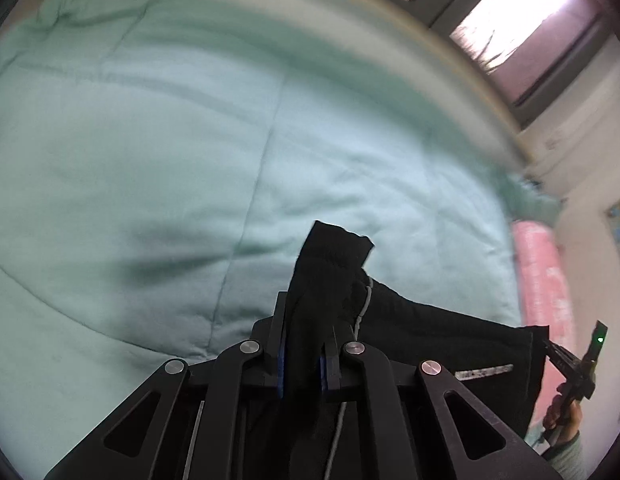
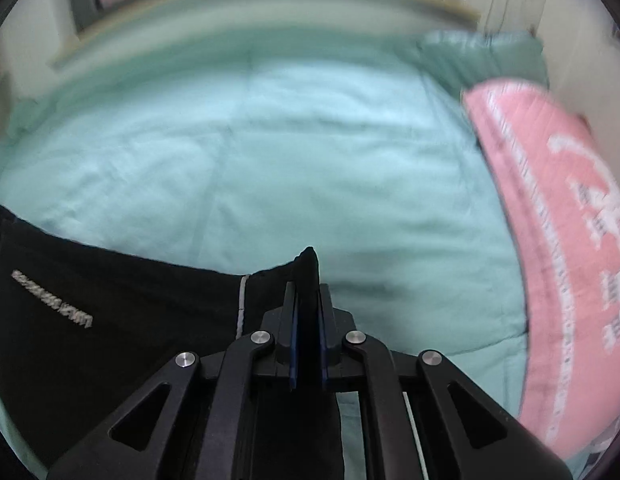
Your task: Fold large clothes
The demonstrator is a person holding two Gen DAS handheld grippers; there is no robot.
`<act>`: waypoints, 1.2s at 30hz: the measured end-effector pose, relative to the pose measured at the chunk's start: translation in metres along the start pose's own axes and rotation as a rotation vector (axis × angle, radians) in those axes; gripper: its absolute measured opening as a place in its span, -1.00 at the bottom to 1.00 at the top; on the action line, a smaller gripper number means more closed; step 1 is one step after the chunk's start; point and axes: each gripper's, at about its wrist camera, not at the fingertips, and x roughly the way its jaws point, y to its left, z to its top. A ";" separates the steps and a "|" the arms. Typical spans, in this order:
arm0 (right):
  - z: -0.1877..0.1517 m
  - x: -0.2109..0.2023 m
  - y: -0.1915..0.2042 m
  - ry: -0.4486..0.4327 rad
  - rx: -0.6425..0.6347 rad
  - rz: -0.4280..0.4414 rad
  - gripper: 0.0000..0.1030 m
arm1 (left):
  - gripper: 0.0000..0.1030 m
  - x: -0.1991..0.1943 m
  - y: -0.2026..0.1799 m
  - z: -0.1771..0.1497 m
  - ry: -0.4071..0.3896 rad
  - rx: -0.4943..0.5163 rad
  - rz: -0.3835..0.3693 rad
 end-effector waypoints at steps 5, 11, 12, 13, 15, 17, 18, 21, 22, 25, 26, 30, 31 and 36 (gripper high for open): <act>-0.035 0.079 -0.001 0.178 0.064 0.033 -0.82 | -0.48 0.093 0.014 -0.027 0.172 0.059 0.205; -0.031 0.054 -0.013 0.152 0.098 -0.041 -0.37 | 0.05 0.062 0.026 -0.012 0.177 0.036 0.163; -0.030 0.041 -0.017 0.128 0.127 -0.046 -0.29 | 0.05 0.049 0.032 -0.012 0.167 0.008 0.128; -0.028 0.022 -0.023 0.093 0.166 -0.040 -0.22 | 0.05 0.030 0.041 -0.010 0.154 -0.031 0.100; -0.029 -0.017 -0.031 0.027 0.216 -0.027 -0.19 | 0.05 -0.002 0.049 -0.012 0.118 -0.064 0.142; -0.035 -0.060 -0.027 -0.036 0.223 0.019 -0.14 | 0.05 -0.038 0.041 -0.023 0.046 -0.034 0.183; -0.038 -0.076 -0.019 -0.054 0.212 0.047 -0.14 | 0.05 -0.052 0.035 -0.030 0.028 -0.008 0.190; -0.060 -0.113 0.017 -0.063 0.156 0.158 -0.05 | 0.07 -0.089 0.006 -0.057 -0.007 0.074 0.142; -0.067 -0.114 0.035 -0.038 0.131 0.203 0.01 | 0.12 -0.095 -0.011 -0.074 -0.003 0.107 0.096; -0.096 -0.108 0.084 0.025 0.016 0.228 0.01 | 0.17 -0.086 -0.051 -0.115 0.052 0.187 0.003; -0.106 -0.105 0.101 0.024 -0.029 0.198 0.01 | 0.17 -0.077 -0.068 -0.134 0.083 0.231 -0.041; -0.127 -0.082 0.137 0.051 -0.136 0.162 0.01 | 0.17 -0.054 -0.117 -0.184 0.084 0.349 -0.158; -0.130 -0.075 0.140 0.055 -0.153 0.156 0.01 | 0.17 -0.050 -0.122 -0.189 0.093 0.351 -0.178; -0.152 -0.011 0.138 0.134 -0.147 0.209 0.05 | 0.16 0.035 -0.134 -0.210 0.224 0.436 -0.008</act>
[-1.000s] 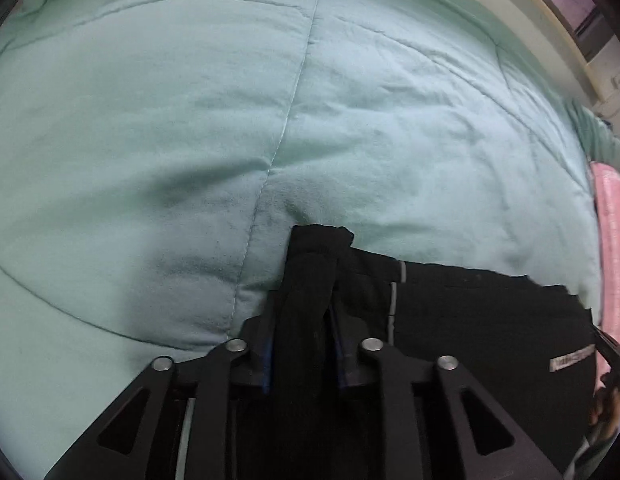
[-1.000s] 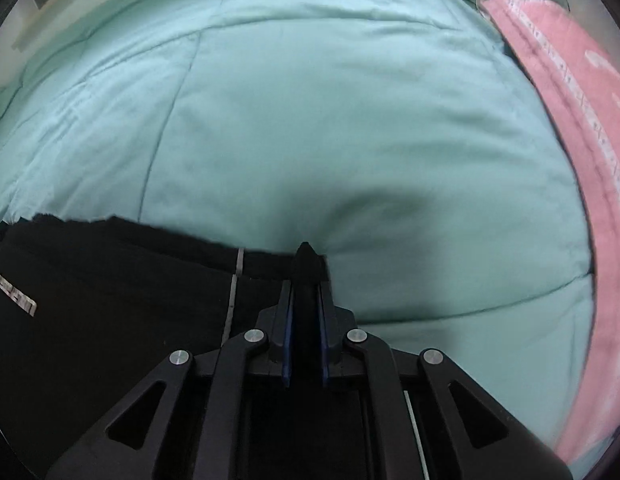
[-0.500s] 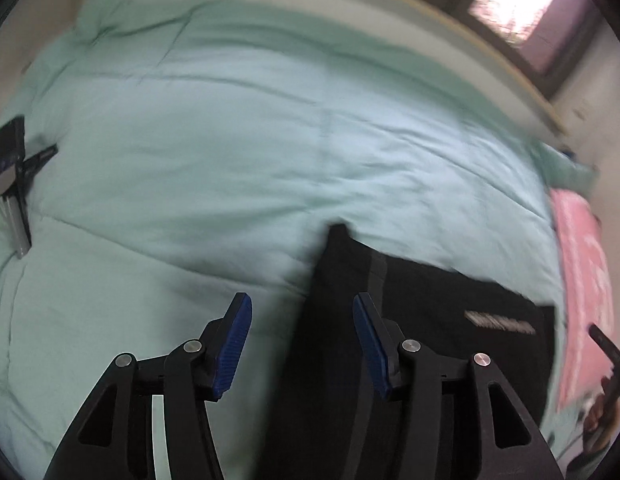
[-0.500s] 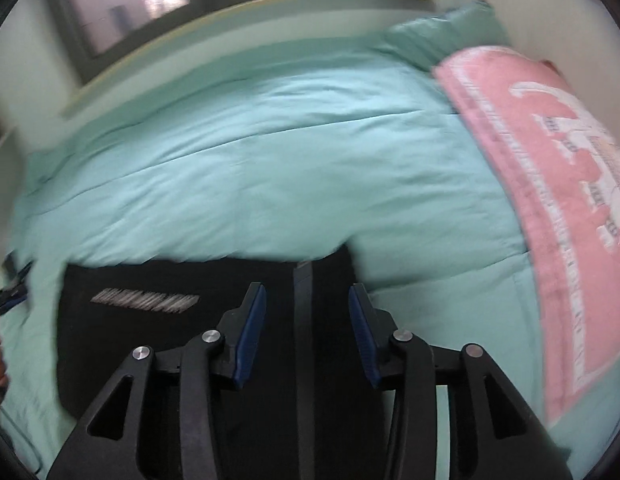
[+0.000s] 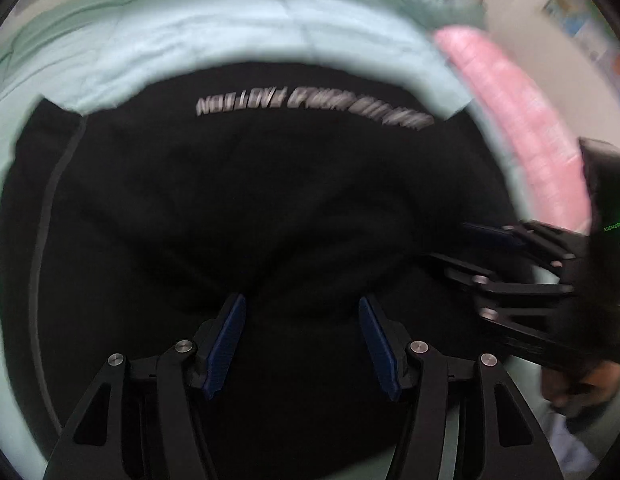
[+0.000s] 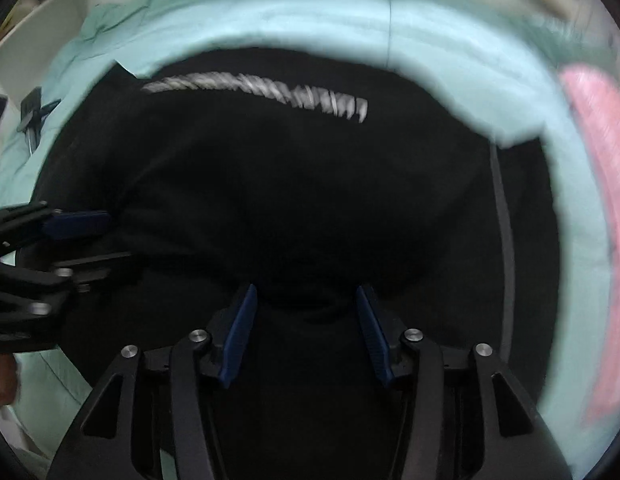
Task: Fold large clothes
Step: 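Press and smooth the folded jacket with both grippers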
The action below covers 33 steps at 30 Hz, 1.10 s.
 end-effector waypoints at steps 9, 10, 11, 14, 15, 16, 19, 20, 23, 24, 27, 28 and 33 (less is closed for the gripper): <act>0.025 -0.038 -0.012 -0.044 0.008 0.059 0.07 | 0.17 -0.034 -0.003 0.028 -0.041 -0.007 0.014; 0.032 -0.046 -0.013 -0.081 0.000 0.051 0.07 | 0.18 -0.047 0.001 0.036 -0.082 -0.013 0.021; 0.042 -0.052 -0.015 -0.117 -0.007 0.026 0.08 | 0.22 -0.053 0.004 0.039 -0.096 -0.022 0.033; 0.068 -0.034 -0.022 -0.119 -0.009 -0.053 0.08 | 0.26 -0.046 0.024 0.062 -0.073 -0.072 0.105; 0.072 -0.019 -0.025 -0.092 -0.009 -0.061 0.08 | 0.26 -0.037 0.030 0.067 -0.056 -0.085 0.126; 0.074 0.000 -0.027 -0.051 -0.009 -0.047 0.10 | 0.26 -0.021 0.036 0.069 -0.012 -0.086 0.129; 0.071 0.043 -0.037 0.013 0.023 -0.022 0.15 | 0.36 0.027 0.047 0.069 0.068 -0.046 0.143; 0.071 0.046 -0.040 0.015 0.039 -0.014 0.16 | 0.39 0.031 0.050 0.070 0.065 -0.045 0.144; 0.071 0.030 -0.048 0.020 0.088 0.016 0.14 | 0.40 0.022 0.046 0.079 0.057 -0.043 0.150; 0.075 0.019 -0.054 0.001 0.094 0.029 0.11 | 0.40 0.011 0.041 0.075 0.036 -0.025 0.143; 0.057 -0.031 -0.049 -0.070 0.047 0.101 0.11 | 0.40 -0.028 0.034 0.059 -0.004 0.048 0.087; 0.046 -0.047 -0.043 -0.089 0.007 0.108 0.11 | 0.40 -0.044 0.032 0.049 -0.021 0.075 0.050; -0.018 -0.046 -0.020 0.016 -0.147 0.034 0.11 | 0.40 -0.065 0.018 -0.010 0.055 0.191 -0.016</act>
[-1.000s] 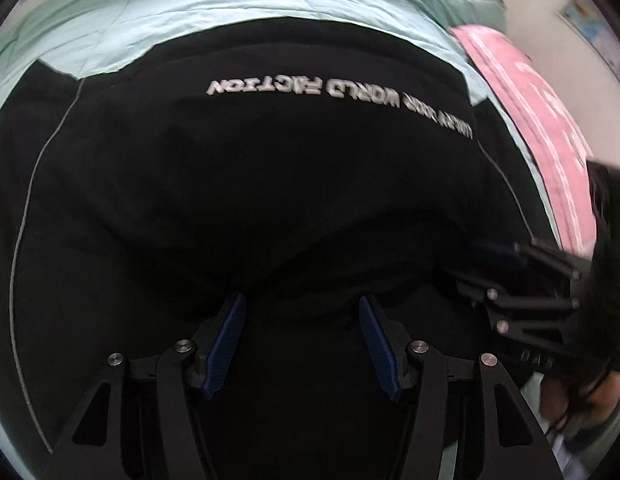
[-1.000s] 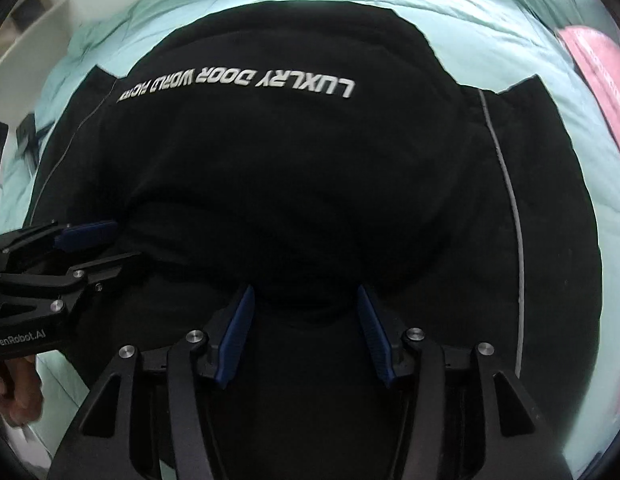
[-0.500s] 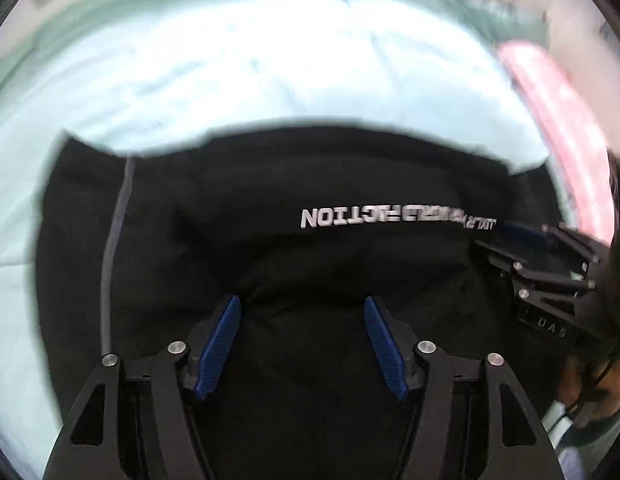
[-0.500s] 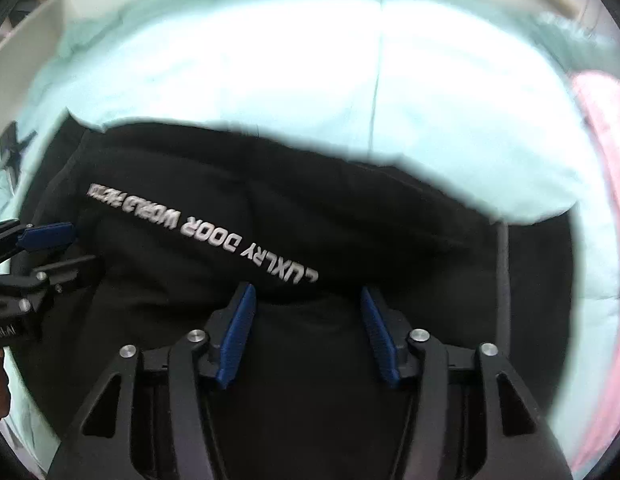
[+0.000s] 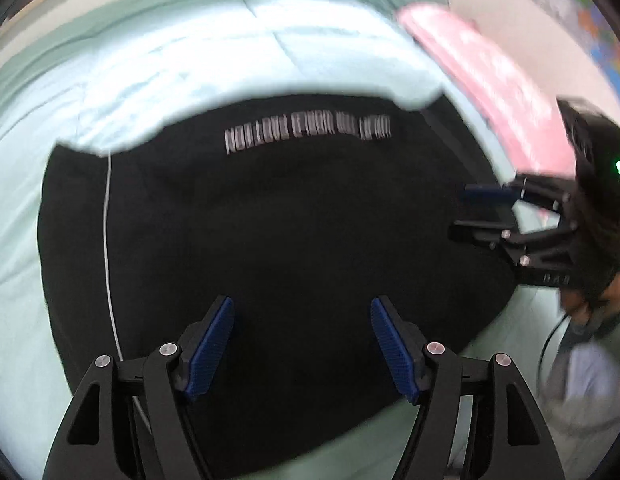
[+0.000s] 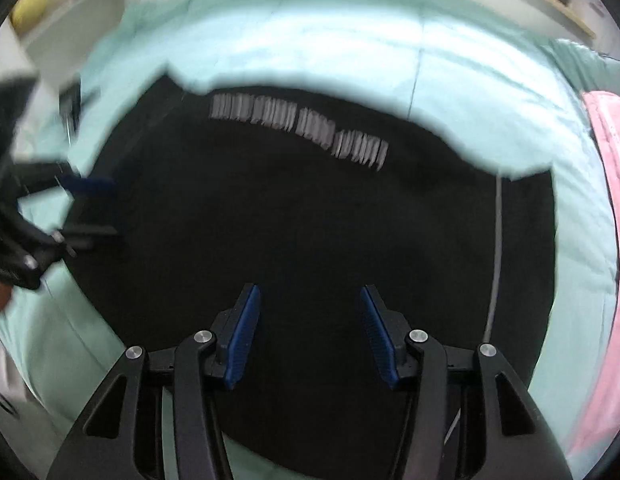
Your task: Fold large clothes
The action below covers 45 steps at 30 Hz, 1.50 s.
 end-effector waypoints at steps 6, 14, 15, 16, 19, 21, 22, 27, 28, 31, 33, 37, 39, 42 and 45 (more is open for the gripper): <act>-0.022 0.046 0.004 0.034 0.087 -0.046 0.18 | 0.57 0.055 0.000 -0.021 0.041 -0.109 0.066; -0.042 0.029 -0.018 0.005 0.177 -0.054 0.22 | 0.98 0.055 -0.026 -0.014 -0.041 -0.192 0.120; -0.045 0.023 -0.021 0.007 0.196 -0.056 0.23 | 0.98 0.048 -0.026 -0.019 -0.048 -0.218 0.113; -0.045 0.017 -0.027 0.008 0.221 -0.052 0.27 | 0.98 0.037 -0.027 -0.025 -0.067 -0.249 0.101; -0.067 0.004 -0.026 0.001 0.246 -0.035 0.36 | 0.98 0.015 -0.033 -0.041 -0.096 -0.282 0.095; -0.079 -0.005 -0.024 0.009 0.221 -0.049 0.38 | 0.98 0.000 -0.023 -0.063 -0.111 -0.292 0.113; -0.087 -0.014 -0.023 0.013 0.213 -0.067 0.38 | 0.98 -0.012 -0.022 -0.072 -0.125 -0.302 0.130; -0.115 -0.062 -0.029 -0.046 0.235 -0.066 0.38 | 0.98 -0.063 0.004 -0.094 -0.195 -0.362 0.174; -0.115 -0.073 -0.035 -0.057 0.238 -0.079 0.38 | 0.98 -0.075 0.007 -0.096 -0.214 -0.373 0.187; -0.131 -0.111 -0.053 -0.104 0.275 -0.127 0.38 | 0.98 -0.114 0.032 -0.107 -0.265 -0.401 0.223; -0.111 -0.121 -0.066 -0.137 0.309 -0.147 0.38 | 0.98 -0.127 0.041 -0.105 -0.279 -0.406 0.223; -0.106 -0.154 -0.086 -0.194 0.381 -0.151 0.40 | 0.98 -0.154 0.058 -0.105 -0.332 -0.387 0.199; -0.105 -0.159 -0.098 -0.195 0.415 -0.122 0.40 | 0.98 -0.144 0.069 -0.092 -0.347 -0.404 0.139; -0.089 -0.138 -0.121 -0.199 0.488 -0.035 0.40 | 0.98 -0.131 0.102 -0.081 -0.360 -0.484 -0.067; -0.089 -0.104 -0.144 -0.174 0.556 0.054 0.40 | 0.98 -0.110 0.135 -0.073 -0.351 -0.559 -0.139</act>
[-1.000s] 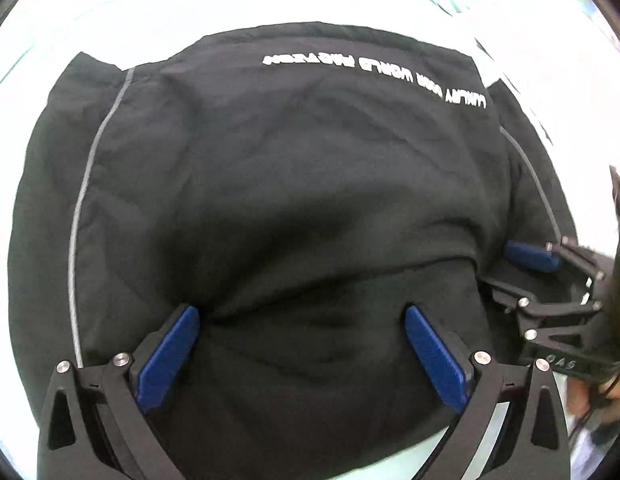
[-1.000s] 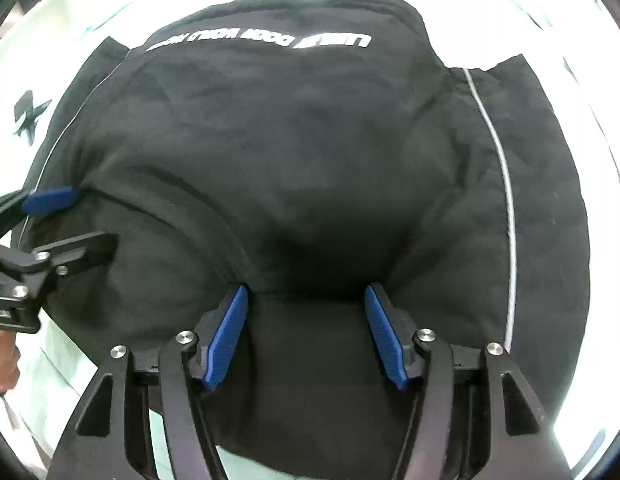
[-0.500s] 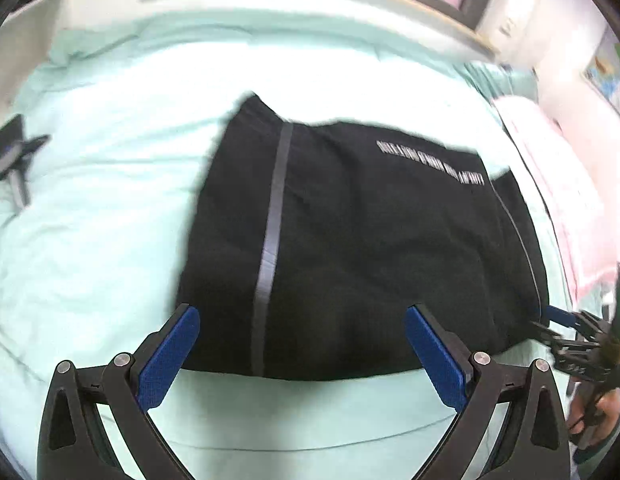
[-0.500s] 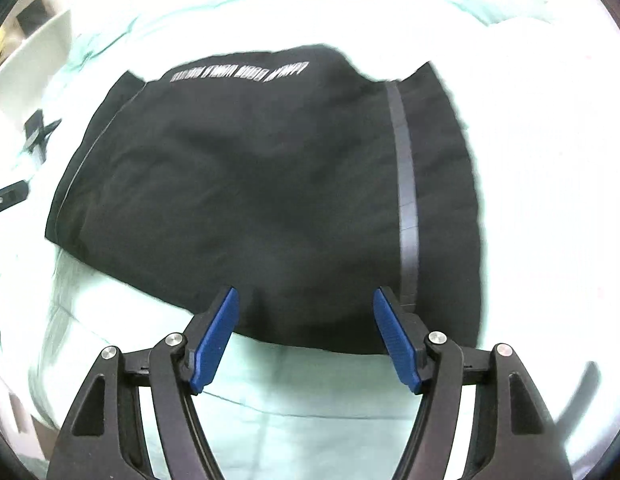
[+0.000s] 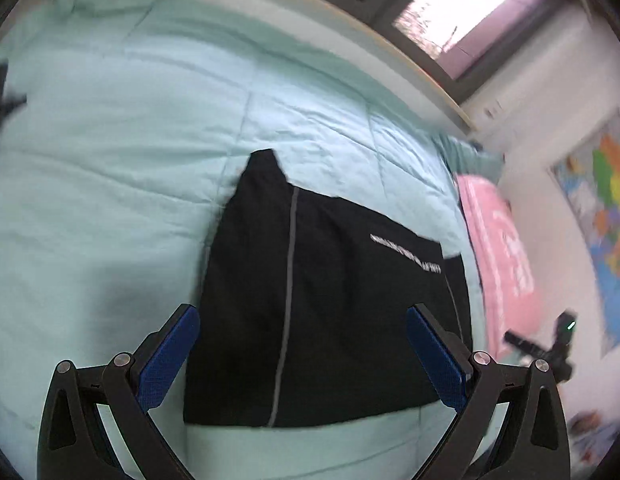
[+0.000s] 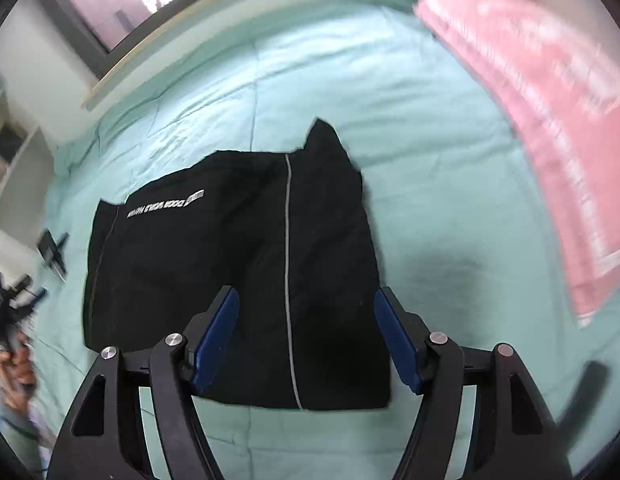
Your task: Fold large clothes
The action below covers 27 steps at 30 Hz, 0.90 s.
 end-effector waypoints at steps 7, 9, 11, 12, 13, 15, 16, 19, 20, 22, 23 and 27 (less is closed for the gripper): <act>0.003 0.081 -0.030 0.102 0.100 0.074 0.41 | 0.98 0.080 0.053 0.021 0.112 -0.117 -0.012; 0.002 0.098 -0.031 0.112 0.097 0.075 0.41 | 0.98 0.100 0.065 0.021 0.140 -0.154 -0.029; 0.001 0.112 -0.033 0.126 0.104 0.086 0.42 | 0.98 0.119 0.080 0.020 0.176 -0.213 -0.074; 0.001 0.117 -0.035 0.131 0.111 0.101 0.42 | 0.98 0.127 0.085 0.020 0.193 -0.231 -0.097; 0.001 0.121 -0.037 0.136 0.120 0.121 0.44 | 0.98 0.138 0.091 0.017 0.221 -0.257 -0.127; 0.002 0.130 -0.041 0.150 0.138 0.159 0.48 | 0.98 0.152 0.095 0.013 0.253 -0.274 -0.166; 0.002 0.136 -0.043 0.163 0.149 0.182 0.50 | 0.98 0.158 0.095 0.010 0.269 -0.276 -0.191; 0.003 0.154 -0.054 0.215 0.208 0.252 0.65 | 0.98 0.183 0.089 -0.001 0.342 -0.278 -0.250; 0.002 0.160 -0.058 0.220 0.228 0.285 0.66 | 0.98 0.190 0.084 -0.004 0.360 -0.262 -0.247; 0.001 0.168 -0.062 0.228 0.249 0.329 0.66 | 0.98 0.200 0.073 -0.006 0.370 -0.221 -0.239; 0.001 0.169 -0.062 0.223 0.257 0.342 0.66 | 0.87 0.202 0.067 -0.006 0.365 -0.206 -0.248; -0.001 0.165 -0.048 0.206 0.219 0.398 0.17 | 0.44 0.199 0.051 -0.003 0.341 -0.151 -0.249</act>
